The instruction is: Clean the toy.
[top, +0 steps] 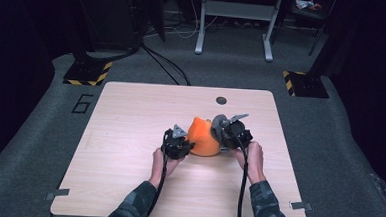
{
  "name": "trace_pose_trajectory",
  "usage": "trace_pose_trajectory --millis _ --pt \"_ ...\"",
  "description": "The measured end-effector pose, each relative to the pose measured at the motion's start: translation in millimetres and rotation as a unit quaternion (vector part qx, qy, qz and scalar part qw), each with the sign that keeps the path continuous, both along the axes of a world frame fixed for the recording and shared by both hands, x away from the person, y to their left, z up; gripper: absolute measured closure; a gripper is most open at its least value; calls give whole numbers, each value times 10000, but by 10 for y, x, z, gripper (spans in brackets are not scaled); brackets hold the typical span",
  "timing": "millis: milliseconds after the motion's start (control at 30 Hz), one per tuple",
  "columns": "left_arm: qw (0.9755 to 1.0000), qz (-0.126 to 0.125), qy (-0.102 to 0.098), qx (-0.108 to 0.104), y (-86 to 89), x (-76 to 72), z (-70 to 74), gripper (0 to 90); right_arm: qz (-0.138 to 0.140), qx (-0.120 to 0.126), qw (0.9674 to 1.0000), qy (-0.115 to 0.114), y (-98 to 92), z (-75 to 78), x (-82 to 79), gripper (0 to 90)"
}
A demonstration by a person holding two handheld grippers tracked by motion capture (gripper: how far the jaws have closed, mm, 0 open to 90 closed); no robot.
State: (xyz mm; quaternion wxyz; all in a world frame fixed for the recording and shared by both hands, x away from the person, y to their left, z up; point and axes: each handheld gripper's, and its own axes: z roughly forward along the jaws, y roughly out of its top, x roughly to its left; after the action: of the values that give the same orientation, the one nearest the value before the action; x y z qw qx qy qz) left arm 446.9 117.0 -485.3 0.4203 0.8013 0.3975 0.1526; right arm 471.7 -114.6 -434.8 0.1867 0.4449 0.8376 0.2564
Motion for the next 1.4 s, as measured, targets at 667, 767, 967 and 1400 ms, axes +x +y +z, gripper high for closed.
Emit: trace_pose_trajectory --millis 667,767,967,1400 --pt "10000 4 -48 9 -12 -12 11 782 -202 119 9996 -177 -197 170 9 689" --pt "10000 6 -53 33 -18 -15 16 781 63 62 9991 -413 -27 346 -26 689" --pt "9998 -70 -117 153 -33 -28 34 780 565 -195 9967 -541 331 437 -18 688" --pt "9999 -25 -79 58 -27 -10 14 779 566 -281 9974 -333 334 314 19 686"
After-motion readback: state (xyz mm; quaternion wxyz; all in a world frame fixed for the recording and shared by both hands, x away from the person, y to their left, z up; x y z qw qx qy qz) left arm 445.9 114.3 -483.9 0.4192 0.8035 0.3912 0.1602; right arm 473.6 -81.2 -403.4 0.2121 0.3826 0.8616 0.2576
